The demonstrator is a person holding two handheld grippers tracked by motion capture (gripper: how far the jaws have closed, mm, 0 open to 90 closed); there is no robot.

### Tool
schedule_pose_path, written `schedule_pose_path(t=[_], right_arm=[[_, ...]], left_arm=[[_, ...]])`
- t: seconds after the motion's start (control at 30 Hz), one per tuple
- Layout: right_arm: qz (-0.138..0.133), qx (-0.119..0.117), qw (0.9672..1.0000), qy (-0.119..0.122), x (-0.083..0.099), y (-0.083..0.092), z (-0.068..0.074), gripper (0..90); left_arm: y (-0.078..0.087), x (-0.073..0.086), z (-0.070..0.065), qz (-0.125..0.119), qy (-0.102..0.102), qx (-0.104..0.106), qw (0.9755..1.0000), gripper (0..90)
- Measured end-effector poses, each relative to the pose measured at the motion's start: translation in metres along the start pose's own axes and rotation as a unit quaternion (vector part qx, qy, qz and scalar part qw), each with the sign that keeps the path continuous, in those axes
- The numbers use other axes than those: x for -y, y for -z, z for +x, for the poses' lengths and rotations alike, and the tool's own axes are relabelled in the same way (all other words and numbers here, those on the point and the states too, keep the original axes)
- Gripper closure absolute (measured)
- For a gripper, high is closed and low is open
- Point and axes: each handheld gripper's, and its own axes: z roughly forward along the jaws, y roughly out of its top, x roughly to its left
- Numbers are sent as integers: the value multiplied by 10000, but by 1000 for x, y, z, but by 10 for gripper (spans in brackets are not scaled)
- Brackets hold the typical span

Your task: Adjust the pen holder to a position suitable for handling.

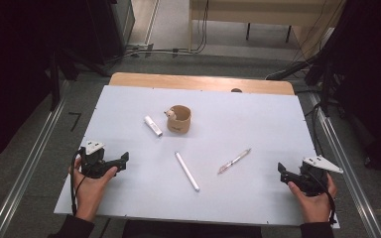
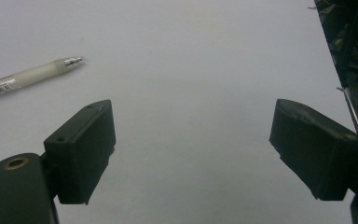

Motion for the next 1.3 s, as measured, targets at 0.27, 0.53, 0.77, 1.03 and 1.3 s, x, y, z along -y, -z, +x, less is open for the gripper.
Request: schedule_pose_path(t=[0.27, 0.53, 0.77, 1.03, 1.3], right_arm=[[20, -40, 10000, 29, 0, 0, 0, 127], [45, -49, 10000, 34, 0, -4, -2, 127], [100, -80, 9999, 35, -1, -6, 0, 127], [164, -91, 9998, 2, -1, -9, 0, 127], [185, -107, 9998, -1, -1, -9, 0, 127]], left_arm=[[-6, -11, -7, 12, 136, 130, 9998, 63], [-15, -18, -15, 29, 214, 163, 9996, 64], [-23, -31, -22, -5, 218, 288, 9993, 98], [-35, -49, -34, 15, 240, 451, 9987, 101], [-48, -66, -46, 18, 261, 502, 9984, 118]])
